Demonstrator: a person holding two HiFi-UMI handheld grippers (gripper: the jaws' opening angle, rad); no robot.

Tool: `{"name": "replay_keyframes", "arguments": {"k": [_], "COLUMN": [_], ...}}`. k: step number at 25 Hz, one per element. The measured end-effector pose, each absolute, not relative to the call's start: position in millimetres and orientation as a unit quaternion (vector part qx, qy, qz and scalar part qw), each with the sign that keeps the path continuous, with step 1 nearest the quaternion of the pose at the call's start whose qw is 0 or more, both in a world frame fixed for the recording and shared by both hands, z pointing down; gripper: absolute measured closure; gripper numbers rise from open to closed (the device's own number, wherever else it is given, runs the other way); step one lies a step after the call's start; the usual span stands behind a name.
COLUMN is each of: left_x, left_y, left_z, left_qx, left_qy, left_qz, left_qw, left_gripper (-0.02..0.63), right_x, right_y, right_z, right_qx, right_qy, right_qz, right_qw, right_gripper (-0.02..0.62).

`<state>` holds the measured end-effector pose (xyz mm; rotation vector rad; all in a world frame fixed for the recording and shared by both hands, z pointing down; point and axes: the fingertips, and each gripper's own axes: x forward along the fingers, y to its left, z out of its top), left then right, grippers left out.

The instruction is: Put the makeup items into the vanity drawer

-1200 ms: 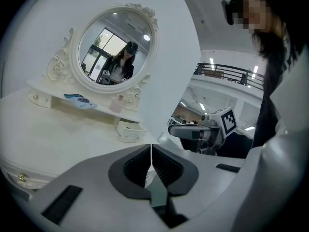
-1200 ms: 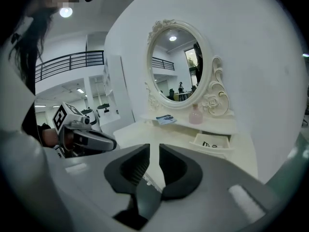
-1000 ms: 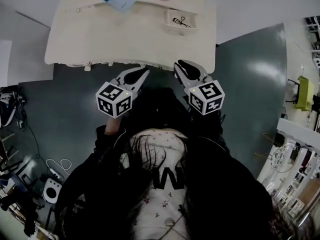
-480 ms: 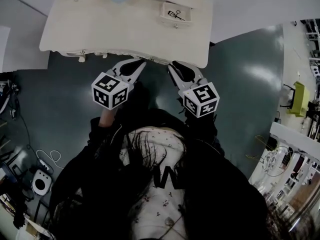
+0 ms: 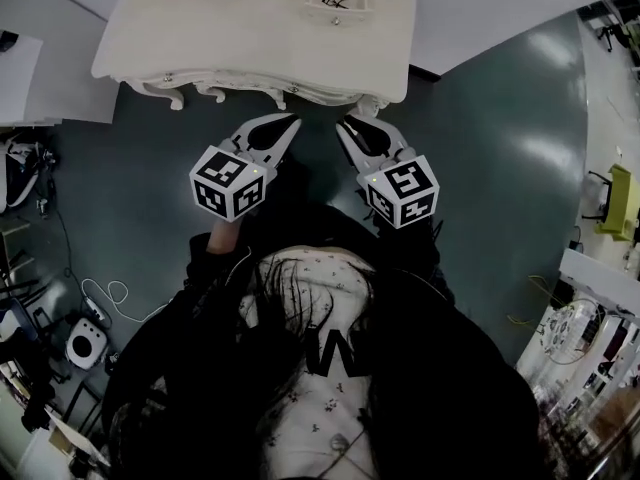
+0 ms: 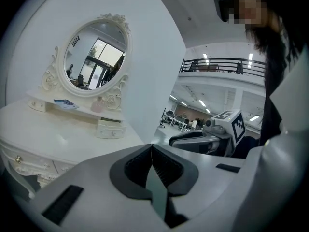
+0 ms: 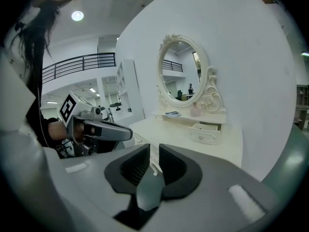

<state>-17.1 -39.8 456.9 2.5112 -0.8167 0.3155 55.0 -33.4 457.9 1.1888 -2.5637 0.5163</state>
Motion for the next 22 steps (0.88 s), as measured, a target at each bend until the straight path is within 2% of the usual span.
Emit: {"name": "replay_keyframes", "arguments": {"k": [17, 22], "left_x": [-37, -37], "left_y": [102, 117], "left_z": [465, 462], "left_qx": [0.885, 0.886], "left_qy": [-0.38, -0.38], "left_qz": [0.127, 0.13], "left_qw": [0.236, 0.231], "left_gripper": [0.606, 0.606], "right_x": [22, 15], "right_y": [98, 112], "right_z": [481, 479], "right_qx": [0.326, 0.318], "right_qy": [-0.919, -0.922], "right_qz": [0.18, 0.177], "right_qw": [0.131, 0.129], "right_gripper": [0.529, 0.557]}}
